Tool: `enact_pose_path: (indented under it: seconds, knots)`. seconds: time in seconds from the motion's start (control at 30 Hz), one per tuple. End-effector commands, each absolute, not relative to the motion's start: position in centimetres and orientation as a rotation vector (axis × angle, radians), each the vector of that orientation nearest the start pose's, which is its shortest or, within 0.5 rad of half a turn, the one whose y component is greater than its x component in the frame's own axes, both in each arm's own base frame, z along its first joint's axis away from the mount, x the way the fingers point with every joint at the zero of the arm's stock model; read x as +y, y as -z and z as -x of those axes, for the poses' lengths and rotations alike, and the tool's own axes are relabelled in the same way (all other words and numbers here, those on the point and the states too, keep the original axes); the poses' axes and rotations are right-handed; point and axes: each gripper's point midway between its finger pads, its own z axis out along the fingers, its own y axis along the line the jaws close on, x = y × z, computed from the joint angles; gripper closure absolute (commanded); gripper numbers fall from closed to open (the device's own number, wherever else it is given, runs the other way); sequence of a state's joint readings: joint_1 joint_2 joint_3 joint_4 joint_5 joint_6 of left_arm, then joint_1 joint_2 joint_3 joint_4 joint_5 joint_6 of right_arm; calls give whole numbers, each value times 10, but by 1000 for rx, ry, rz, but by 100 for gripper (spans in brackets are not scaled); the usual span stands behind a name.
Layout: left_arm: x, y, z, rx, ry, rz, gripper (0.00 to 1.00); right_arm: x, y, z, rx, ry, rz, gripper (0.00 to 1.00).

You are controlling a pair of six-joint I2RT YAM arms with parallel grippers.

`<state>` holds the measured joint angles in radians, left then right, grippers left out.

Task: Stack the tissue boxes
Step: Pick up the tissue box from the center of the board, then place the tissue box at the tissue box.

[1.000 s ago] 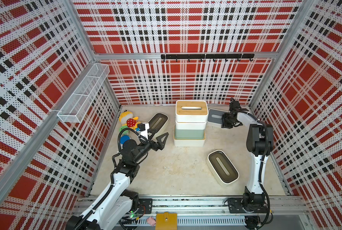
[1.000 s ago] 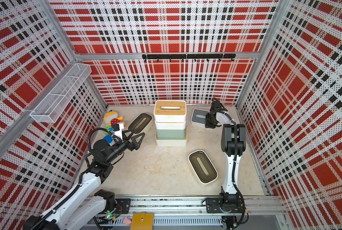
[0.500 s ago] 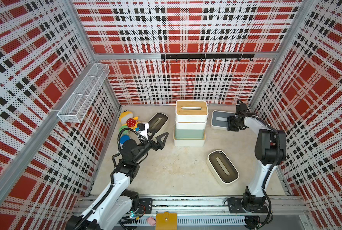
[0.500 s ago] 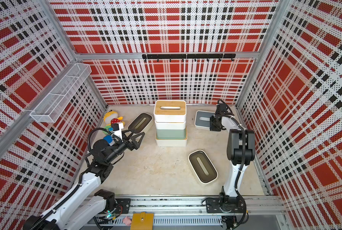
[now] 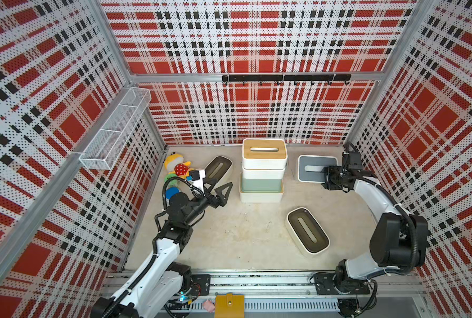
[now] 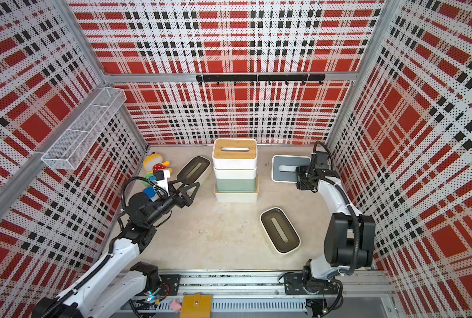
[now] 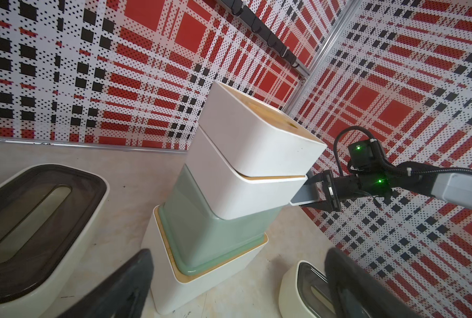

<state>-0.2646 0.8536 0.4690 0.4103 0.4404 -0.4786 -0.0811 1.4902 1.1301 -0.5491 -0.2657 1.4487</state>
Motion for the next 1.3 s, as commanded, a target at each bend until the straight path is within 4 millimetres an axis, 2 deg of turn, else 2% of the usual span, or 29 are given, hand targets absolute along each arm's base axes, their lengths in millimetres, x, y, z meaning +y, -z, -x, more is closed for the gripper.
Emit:
enact_pose_path:
  seconds: [0.0,0.1,0.23,0.3,0.5,0.63,0.73,0.83,1.1,1.27]
  knots:
    - [-166,-304,-287,1584,964,-227,1,19,-186,-382,2011,-931,-1610,50]
    - [-180,-306,-276,1592,1008,-243,1,21,-193,-360,2034,-948,-1557,50]
    - [-182,-295,-274,1633,1060,-110,1,30,-199,-334,2095,-972,-1469,50]
    - [-189,-293,-272,1659,1109,-50,1,34,-201,-322,2118,-980,-1436,50]
    - [-248,-279,-252,1782,1193,-161,1,48,-199,-294,2175,-1041,-1368,50]
    - [-292,-266,-232,1802,1163,-264,1,55,-208,-286,2175,-1074,-1314,50]
    - [-321,-257,-224,1811,1221,-277,1,62,-213,-282,2182,-1103,-1280,50]
    - [-341,-257,-217,1761,1329,-254,1,71,-215,-278,2199,-1137,-1246,50]
    - [-371,-250,-209,1725,1332,-244,1,91,-215,-268,2231,-1202,-1193,50]
    - [-381,-245,-214,1734,1323,-223,0,97,-221,-265,2225,-1230,-1167,50]
